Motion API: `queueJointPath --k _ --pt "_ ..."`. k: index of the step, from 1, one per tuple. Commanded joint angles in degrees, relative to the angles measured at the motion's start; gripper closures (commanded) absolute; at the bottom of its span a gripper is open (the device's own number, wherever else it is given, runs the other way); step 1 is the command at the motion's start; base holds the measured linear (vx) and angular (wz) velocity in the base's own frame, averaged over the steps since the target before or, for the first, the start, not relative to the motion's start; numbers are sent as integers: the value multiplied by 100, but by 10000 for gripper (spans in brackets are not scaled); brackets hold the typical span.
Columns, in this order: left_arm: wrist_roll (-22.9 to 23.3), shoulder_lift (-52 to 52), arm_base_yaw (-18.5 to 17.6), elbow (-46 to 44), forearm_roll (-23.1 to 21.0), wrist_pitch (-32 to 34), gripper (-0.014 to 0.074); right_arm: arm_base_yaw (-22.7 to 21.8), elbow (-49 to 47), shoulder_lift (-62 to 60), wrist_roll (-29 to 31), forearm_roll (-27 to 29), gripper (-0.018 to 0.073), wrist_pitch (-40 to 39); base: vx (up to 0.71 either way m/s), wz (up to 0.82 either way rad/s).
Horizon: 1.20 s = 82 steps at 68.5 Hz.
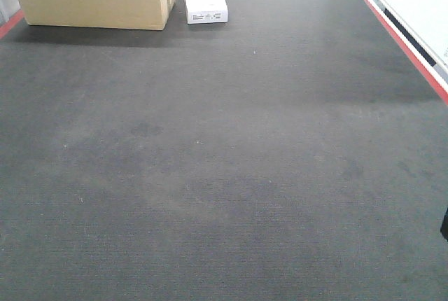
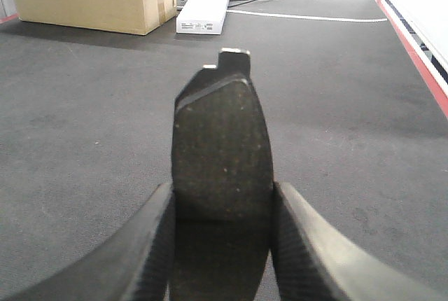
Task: Move and align brake pads A on conveyor
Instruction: 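Approach the black conveyor belt holding both brake pads, then lower the left gripper's brake pad flat onto the belt and open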
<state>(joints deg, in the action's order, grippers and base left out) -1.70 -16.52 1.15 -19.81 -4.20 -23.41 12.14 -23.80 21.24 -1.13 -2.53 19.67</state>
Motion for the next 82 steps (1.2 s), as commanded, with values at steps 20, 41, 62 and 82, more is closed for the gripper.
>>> queueJointPath --k 20,41,62,82 --pt "17 -34 -12 -158 -45 565 603 -12 -183 36 48 -43 566 -563 0 0" --pt "17 -34 -12 -158 -45 565 603 -12 -183 36 48 -43 566 -563 0 0" --pt "17 -34 -12 -158 -45 1003 603 -12 -183 36 48 -43 566 -563 0 0" --pt "299 -333 -12 -244 -50 1139 601 -12 -183 36 48 -43 566 -563 0 0"
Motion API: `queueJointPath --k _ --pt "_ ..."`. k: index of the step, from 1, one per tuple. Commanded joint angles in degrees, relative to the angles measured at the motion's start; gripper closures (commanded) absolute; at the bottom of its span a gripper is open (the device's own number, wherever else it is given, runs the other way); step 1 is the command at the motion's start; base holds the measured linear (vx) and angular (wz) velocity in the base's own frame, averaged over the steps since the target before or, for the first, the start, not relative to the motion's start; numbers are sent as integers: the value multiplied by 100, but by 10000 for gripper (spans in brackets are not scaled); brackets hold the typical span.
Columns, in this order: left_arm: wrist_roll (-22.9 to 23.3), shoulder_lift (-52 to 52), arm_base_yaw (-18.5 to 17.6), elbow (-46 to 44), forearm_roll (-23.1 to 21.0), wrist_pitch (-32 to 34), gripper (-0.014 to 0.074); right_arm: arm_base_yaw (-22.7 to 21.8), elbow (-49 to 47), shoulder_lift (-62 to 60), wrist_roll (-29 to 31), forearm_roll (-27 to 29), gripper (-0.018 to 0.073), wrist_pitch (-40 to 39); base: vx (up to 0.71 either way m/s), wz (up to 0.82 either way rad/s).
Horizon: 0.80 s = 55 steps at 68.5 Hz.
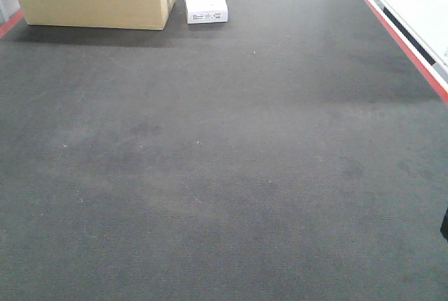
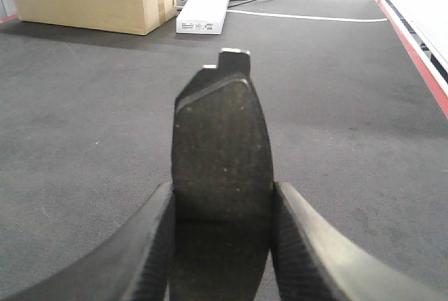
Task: Move and align brake pads A on conveyor
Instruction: 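Lower the left gripper's brake pad flat onto the belt and open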
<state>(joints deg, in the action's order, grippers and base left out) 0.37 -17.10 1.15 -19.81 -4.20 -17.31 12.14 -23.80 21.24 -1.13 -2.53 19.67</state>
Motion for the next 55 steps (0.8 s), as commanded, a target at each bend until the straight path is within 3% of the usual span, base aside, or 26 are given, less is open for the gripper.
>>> queueJointPath --k 1,30,55 --pt "86 -338 -12 -281 -50 504 601 -12 -183 36 48 -43 566 -563 0 0" --pt "52 -3747 -12 -2019 -46 -1082 591 -12 -183 36 48 -43 566 -563 0 0" --pt "-198 -5985 -12 -2675 -46 -1162 573 -12 -183 36 48 -43 566 -563 0 0"
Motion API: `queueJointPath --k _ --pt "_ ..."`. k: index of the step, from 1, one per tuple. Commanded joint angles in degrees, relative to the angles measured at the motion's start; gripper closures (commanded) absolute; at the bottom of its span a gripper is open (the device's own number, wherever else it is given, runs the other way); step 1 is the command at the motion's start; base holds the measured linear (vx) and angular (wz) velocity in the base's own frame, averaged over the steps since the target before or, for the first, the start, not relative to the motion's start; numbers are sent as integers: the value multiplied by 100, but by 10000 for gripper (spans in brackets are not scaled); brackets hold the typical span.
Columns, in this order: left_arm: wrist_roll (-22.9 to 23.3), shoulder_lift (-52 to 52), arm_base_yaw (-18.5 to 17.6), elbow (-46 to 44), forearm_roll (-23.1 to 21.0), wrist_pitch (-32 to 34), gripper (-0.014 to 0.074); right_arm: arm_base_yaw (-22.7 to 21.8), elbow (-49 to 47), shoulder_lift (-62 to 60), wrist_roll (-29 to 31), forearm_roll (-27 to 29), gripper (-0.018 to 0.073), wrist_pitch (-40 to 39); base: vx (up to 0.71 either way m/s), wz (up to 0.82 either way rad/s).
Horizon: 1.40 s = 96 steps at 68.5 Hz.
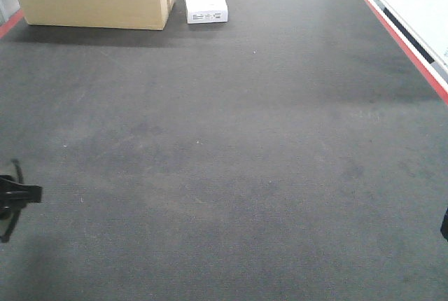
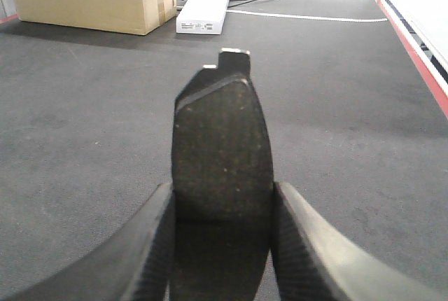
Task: Move and align brake pads A on conveyor
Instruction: 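Lower the left gripper's brake pad flat onto the belt and open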
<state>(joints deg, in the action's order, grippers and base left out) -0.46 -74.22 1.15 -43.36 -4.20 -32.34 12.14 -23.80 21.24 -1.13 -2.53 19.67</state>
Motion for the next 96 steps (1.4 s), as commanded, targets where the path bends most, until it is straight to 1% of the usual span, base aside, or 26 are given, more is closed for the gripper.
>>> queueJointPath --k 1,11,21,34,44,61,68,77,93,96 --pt "-133 -339 -12 -350 -46 332 573 -12 -183 36 48 -43 566 -563 0 0" --pt "-170 -933 -12 -680 -46 167 562 -12 -183 36 48 -43 566 -563 0 0" --pt "-164 -1434 -12 -1036 -62 -23 531 -12 -183 36 48 -43 566 -563 0 0" --pt "-164 -1967 -12 -1325 -407 -146 461 -12 -183 36 48 -43 566 -563 0 0" --pt "-164 -2318 -12 -1418 -499 -193 382 -12 -183 36 48 -43 566 -563 0 0" --pt "-164 -2635 -12 -1418 -500 -110 207 -12 -183 36 48 -43 566 -563 0 0" --pt "-164 -2589 -12 -1418 -500 -56 155 -12 -183 36 48 -43 566 -563 0 0" --pt "-201 -2264 -12 -1410 -495 -67 144 -12 -183 36 48 -43 566 -563 0 0" --pt "-213 -930 -12 -1406 -494 -124 146 -12 -183 36 48 -43 566 -563 0 0" --pt "-279 -641 -12 -1406 -494 -162 146 -12 -183 36 48 -43 566 -563 0 0"
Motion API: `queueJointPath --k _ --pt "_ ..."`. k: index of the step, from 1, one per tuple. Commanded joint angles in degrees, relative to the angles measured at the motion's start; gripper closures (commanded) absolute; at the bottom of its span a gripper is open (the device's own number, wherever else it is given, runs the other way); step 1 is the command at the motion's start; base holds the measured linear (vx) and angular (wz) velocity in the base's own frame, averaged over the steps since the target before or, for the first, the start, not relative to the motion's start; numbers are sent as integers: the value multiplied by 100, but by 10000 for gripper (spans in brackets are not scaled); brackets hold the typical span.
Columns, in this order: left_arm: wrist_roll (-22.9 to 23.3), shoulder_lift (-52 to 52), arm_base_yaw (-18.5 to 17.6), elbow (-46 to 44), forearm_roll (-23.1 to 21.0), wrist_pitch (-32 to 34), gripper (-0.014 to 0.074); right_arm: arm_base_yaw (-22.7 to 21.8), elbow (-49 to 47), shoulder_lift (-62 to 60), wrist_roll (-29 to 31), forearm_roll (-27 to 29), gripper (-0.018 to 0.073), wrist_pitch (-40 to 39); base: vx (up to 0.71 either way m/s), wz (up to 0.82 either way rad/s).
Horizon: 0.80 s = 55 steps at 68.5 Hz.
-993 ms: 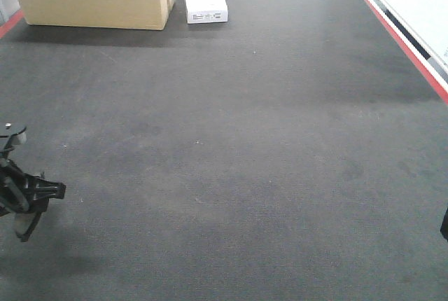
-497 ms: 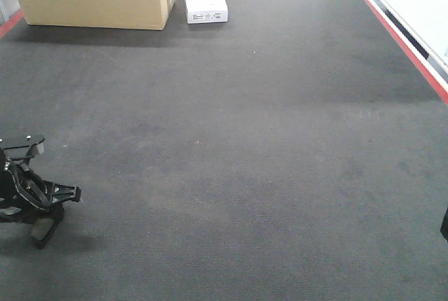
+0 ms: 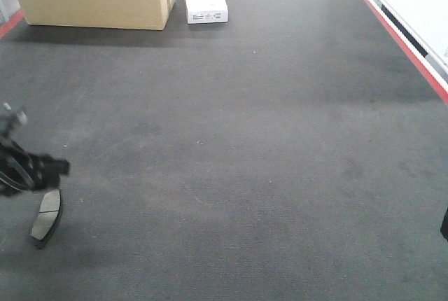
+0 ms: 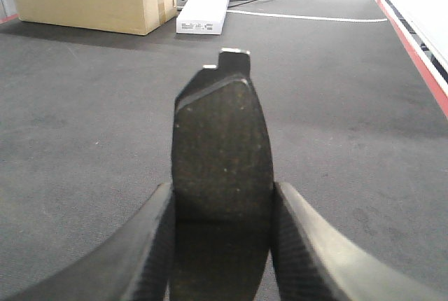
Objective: Move and align brake pads A on conveyor
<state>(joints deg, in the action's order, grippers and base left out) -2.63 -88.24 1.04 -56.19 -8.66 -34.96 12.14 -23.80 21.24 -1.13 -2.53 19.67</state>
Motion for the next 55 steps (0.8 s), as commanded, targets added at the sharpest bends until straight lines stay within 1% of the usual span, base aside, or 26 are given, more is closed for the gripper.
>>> queueJointPath --k 1,7,16,26,40,45,55 --pt "-87 856 -2 -115 -47 89 146 -12 -183 36 48 -43 566 -563 0 0" --pt "-198 1461 -2 -37 -47 88 146 -12 -183 36 48 -43 566 -563 0 0" --pt "-277 2524 -2 372 -47 380 146 -12 -183 36 48 -43 566 -563 0 0" --pt "-277 3647 -2 1033 -41 839 146 -12 -183 36 48 -43 566 -563 0 0" --pt "-362 5339 -2 2176 -37 1402 146 -12 -183 36 48 -43 566 -563 0 0" --pt "-486 5928 -2 2487 -46 1475 146 -12 -183 36 48 -43 566 -563 0 0" --pt "-713 7047 -2 2919 -46 1408 146 -12 -183 36 48 -43 566 -563 0 0"
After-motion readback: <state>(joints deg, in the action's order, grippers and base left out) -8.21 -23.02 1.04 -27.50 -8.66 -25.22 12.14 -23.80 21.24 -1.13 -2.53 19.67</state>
